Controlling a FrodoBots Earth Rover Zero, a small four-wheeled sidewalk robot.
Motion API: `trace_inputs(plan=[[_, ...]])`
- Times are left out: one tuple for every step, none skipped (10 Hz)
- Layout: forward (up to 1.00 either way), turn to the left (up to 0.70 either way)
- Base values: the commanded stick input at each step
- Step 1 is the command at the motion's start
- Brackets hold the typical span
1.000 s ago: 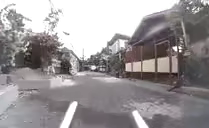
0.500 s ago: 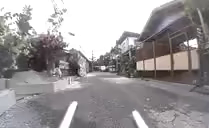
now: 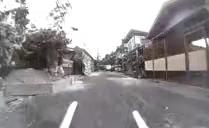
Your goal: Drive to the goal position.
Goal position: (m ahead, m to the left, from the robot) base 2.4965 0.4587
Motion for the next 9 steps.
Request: trace_inputs(plan=[[0.85, 0.0], [0.85, 0.0], [0.85, 0.17], [0.85, 0.34], [0.85, 0.26], [0.85, 0.0], [0.85, 0.0], [0.85, 0.0], [0.85, 0.0]])
